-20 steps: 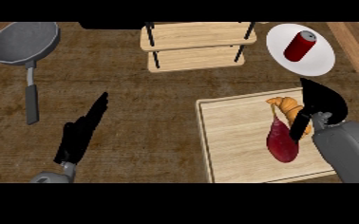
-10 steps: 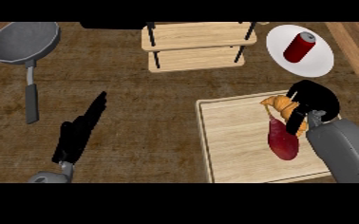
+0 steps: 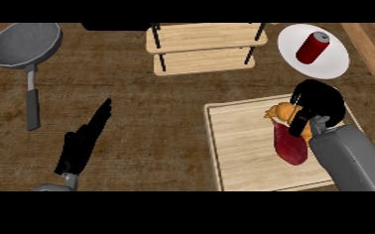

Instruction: Pick the croissant from the tray and place it in the tiered shelf

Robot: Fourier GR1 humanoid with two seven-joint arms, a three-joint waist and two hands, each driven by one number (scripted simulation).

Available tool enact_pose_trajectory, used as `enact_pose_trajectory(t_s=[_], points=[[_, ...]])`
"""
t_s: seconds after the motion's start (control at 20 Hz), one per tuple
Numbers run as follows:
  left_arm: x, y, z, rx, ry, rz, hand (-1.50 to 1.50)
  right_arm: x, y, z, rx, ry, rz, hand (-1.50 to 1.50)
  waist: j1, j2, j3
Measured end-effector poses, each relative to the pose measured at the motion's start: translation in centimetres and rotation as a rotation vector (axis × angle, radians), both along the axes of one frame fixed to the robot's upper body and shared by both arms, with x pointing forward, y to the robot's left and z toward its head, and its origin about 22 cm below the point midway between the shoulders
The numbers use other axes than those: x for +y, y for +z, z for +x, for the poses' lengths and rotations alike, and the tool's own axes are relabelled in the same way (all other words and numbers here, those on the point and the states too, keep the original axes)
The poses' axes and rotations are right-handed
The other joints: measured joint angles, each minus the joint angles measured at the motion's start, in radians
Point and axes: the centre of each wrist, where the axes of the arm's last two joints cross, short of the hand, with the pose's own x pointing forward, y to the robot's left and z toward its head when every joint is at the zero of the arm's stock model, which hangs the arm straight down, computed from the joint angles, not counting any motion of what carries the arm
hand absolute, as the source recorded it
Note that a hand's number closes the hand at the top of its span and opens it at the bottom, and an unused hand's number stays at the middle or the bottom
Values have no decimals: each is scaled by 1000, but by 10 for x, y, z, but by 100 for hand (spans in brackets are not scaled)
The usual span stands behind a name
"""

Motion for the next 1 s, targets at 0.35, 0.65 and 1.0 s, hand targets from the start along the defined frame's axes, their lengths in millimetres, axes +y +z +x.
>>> enact_pose_trajectory(t_s=[0.35,0.65,1.0], points=[[3,1,-1,1,7,-2,0,61,22,-41,-106,194,117,150,-6,3,7],[1,2,0,15,14,7,0,68,73,-75,-304,242,102,150,-9,5,11],[1,6,5,19,4,5,0,70,149,-88,-630,243,217,150,-3,7,10]])
